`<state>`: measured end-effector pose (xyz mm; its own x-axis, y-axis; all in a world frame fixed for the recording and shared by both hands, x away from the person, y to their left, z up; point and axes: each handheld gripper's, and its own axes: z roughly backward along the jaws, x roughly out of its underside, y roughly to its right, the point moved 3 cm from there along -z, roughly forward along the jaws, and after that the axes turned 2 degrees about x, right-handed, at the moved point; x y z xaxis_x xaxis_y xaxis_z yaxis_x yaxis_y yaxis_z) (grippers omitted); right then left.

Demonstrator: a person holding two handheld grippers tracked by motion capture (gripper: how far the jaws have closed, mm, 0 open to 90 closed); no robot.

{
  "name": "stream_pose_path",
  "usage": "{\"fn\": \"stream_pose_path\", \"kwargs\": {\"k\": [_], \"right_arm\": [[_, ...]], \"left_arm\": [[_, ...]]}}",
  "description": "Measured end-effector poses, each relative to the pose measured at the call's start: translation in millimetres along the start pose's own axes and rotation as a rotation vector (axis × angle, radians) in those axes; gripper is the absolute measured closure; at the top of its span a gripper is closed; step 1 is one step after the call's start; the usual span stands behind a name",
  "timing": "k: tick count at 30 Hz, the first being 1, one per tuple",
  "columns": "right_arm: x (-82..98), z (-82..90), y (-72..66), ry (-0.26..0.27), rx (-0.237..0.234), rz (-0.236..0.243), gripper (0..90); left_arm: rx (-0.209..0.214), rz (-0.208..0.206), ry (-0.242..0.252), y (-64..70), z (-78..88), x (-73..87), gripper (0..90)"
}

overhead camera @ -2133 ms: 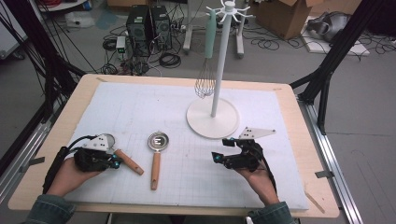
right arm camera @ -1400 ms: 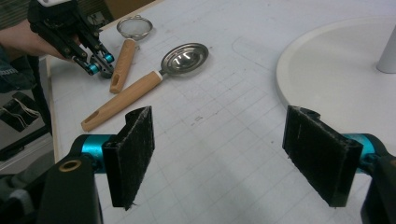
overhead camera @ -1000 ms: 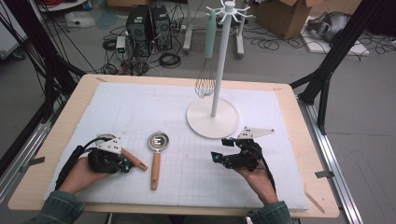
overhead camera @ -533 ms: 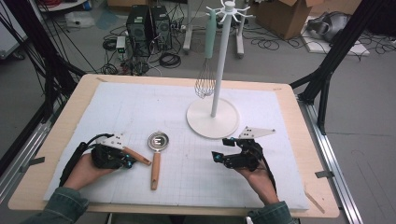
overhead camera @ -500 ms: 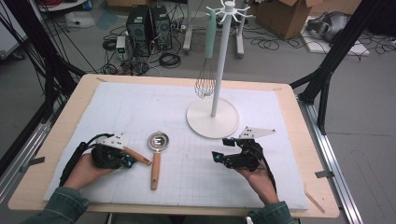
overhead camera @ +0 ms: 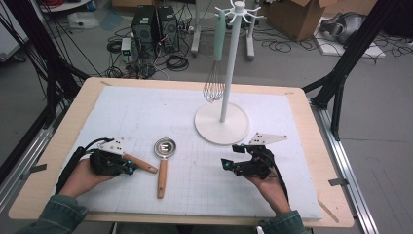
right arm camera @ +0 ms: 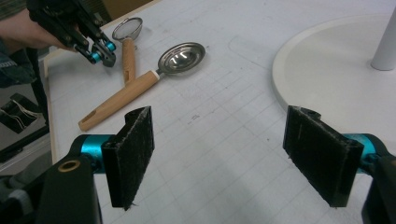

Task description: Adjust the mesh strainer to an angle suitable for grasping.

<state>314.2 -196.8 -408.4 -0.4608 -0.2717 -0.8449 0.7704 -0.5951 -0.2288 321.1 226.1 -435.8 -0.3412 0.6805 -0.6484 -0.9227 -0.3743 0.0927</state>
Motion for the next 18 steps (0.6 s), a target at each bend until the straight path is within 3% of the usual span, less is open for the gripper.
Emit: {"fn": "stream_pose_path", "kwargs": {"k": [11, 18], "right_arm": [[0.7, -3.1, -2.0, -0.013, -0.008, 0.002, 24.1], [4.8, -5.7, -0.6, -0.014, -0.014, 0.002, 24.0]], "left_arm": [[-0.106, 0.070, 0.051, -33.3, 18.4, -3.8, 88.5], [-0.161, 0.116, 0.017, -49.3, 14.9, 1.7, 88.8]]}}
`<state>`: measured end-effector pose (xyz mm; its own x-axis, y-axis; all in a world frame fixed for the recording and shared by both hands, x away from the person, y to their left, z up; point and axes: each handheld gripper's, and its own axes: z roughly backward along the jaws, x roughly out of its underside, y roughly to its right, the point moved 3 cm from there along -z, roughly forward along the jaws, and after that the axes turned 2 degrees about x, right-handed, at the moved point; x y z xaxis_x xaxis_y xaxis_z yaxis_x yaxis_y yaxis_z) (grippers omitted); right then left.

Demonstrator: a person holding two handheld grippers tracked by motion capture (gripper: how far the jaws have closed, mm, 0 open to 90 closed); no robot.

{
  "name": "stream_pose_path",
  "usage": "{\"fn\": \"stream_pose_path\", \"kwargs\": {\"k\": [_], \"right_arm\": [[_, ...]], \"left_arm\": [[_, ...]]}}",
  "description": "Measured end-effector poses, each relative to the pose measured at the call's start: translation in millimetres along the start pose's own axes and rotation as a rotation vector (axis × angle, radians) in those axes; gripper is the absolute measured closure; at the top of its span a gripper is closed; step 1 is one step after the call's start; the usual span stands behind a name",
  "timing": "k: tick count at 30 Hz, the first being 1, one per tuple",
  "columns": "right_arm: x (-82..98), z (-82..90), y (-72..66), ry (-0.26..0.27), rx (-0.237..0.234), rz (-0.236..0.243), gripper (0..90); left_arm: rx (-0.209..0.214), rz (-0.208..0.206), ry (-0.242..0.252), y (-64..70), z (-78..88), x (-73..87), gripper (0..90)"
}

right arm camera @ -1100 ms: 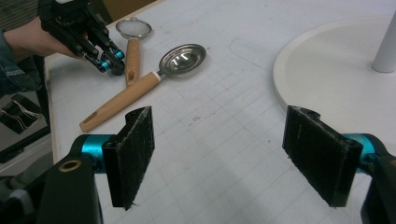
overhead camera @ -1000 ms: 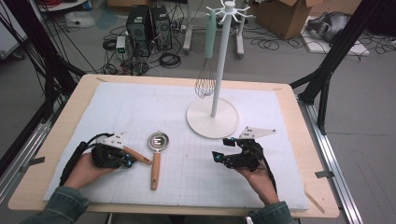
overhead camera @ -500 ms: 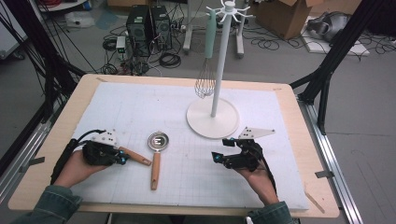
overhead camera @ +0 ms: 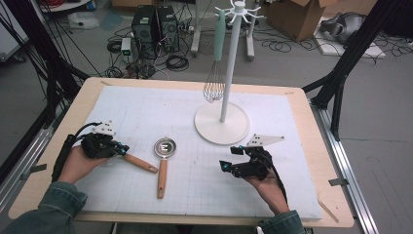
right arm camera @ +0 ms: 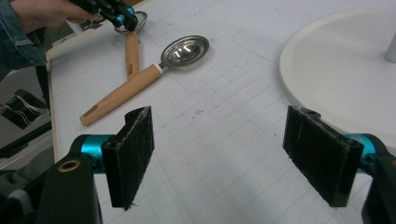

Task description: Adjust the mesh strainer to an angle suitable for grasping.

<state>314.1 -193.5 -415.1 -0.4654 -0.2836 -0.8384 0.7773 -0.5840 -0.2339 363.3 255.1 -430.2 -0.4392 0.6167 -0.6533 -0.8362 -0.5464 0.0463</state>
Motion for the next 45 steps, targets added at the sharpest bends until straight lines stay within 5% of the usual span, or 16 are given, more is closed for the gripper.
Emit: {"fn": "stream_pose_path", "kwargs": {"k": [13, 40, 45], "right_arm": [[1.8, 0.7, 0.0, 0.000, -0.007, -0.002, 24.1], [0.0, -0.9, -3.2, 0.006, -0.013, 0.010, 24.1], [-5.5, -10.9, -14.7, -0.010, -0.054, 0.045, 33.7]], "left_arm": [[-0.024, 0.041, -0.019, -5.1, -5.0, 8.1, 89.3], [-0.041, 0.034, -0.046, 0.3, -1.3, 8.1, 89.6], [-0.041, 0.034, -0.043, -0.2, -1.6, 8.4, 89.6]]}}
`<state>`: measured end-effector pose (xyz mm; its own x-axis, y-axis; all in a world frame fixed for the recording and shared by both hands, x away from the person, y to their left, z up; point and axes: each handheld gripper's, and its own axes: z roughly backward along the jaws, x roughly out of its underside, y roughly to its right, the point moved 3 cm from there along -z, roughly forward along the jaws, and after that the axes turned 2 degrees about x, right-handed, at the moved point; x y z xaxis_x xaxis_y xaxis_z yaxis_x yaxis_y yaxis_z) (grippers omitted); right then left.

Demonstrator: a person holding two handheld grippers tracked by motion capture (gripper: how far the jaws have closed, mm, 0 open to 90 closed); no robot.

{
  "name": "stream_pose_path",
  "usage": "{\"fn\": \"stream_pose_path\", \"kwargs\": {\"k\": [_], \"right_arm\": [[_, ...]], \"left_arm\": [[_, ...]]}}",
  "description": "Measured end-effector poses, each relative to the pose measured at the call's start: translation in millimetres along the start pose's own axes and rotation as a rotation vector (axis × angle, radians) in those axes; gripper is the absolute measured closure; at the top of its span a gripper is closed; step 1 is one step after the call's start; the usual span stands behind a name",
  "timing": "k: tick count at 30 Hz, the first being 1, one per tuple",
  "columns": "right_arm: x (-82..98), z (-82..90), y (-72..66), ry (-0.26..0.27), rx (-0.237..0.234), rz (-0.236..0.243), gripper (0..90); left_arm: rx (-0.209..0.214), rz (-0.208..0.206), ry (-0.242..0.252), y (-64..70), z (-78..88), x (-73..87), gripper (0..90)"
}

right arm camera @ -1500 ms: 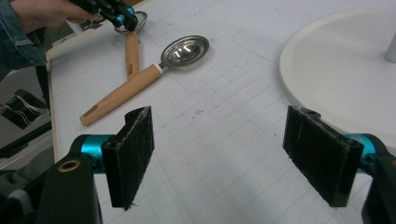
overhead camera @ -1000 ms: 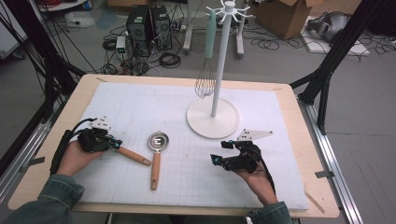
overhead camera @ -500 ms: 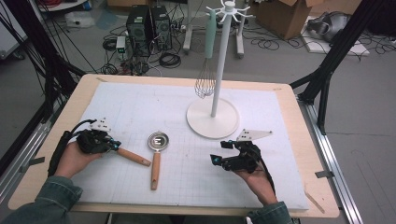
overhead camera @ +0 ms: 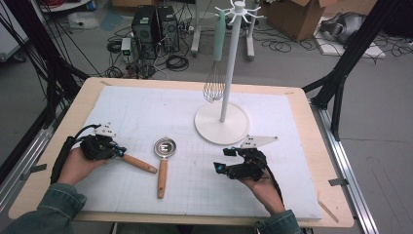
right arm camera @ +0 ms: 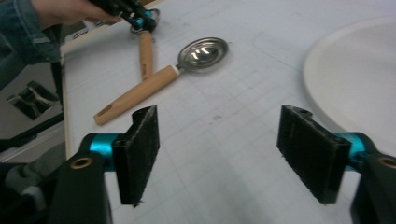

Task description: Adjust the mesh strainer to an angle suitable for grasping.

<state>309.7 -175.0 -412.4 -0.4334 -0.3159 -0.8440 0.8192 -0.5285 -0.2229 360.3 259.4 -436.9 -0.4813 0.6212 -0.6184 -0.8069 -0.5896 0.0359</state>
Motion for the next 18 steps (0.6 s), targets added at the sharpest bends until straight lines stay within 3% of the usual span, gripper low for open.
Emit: {"fn": "stream_pose_path", "kwargs": {"k": [9, 18], "right_arm": [[-16.2, -41.5, -26.7, -0.064, -0.078, 0.103, 68.3], [-29.2, -88.7, -47.7, -0.121, -0.157, 0.174, 88.3]], "left_arm": [[0.000, -0.003, 0.009, -0.7, -0.3, 0.8, 89.6], [0.006, 0.001, 0.020, -1.8, -0.9, 1.6, 89.6]]}}
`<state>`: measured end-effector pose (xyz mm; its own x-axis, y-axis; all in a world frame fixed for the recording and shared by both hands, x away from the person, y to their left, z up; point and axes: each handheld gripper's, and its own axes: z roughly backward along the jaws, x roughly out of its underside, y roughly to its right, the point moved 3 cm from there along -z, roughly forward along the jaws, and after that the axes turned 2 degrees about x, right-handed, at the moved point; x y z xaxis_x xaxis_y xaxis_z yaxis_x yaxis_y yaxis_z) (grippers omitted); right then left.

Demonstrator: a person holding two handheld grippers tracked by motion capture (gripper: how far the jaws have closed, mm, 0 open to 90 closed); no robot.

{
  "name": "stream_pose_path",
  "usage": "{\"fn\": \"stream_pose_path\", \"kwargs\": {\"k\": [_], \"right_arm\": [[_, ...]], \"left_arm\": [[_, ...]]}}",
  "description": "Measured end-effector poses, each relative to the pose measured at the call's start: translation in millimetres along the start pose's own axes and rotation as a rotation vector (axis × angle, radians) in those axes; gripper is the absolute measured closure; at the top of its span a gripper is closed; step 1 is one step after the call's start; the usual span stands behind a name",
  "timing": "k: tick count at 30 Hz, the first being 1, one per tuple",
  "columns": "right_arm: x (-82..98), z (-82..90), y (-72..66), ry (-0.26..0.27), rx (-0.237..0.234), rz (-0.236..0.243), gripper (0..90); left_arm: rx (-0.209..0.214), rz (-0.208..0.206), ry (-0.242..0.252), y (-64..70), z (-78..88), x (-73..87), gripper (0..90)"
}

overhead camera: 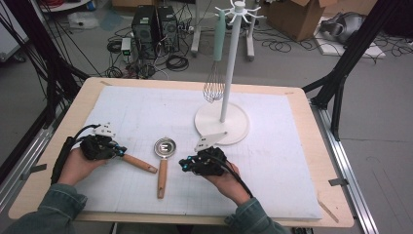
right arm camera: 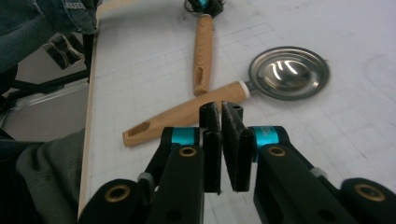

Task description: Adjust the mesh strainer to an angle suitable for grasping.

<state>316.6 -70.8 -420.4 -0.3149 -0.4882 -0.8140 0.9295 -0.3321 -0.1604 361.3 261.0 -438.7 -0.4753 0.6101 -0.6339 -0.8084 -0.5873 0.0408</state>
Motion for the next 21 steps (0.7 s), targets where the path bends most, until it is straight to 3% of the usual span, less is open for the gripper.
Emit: {"fn": "stream_pose_path", "kwargs": {"k": [9, 18, 21], "right_arm": [[-11.8, -38.8, -4.6, -0.014, -0.053, 0.018, 89.3], [-17.3, -71.6, -10.5, -0.042, -0.108, 0.092, 89.4], [-16.8, -78.7, -10.6, -0.049, -0.114, 0.093, 89.3]], "left_arm": [[0.006, 0.000, 0.009, -1.0, -0.6, 0.7, 89.6], [0.005, 0.002, 0.013, -1.4, -0.6, 1.0, 89.6], [0.007, 0.002, 0.017, -1.4, -0.7, 1.1, 89.6]]}}
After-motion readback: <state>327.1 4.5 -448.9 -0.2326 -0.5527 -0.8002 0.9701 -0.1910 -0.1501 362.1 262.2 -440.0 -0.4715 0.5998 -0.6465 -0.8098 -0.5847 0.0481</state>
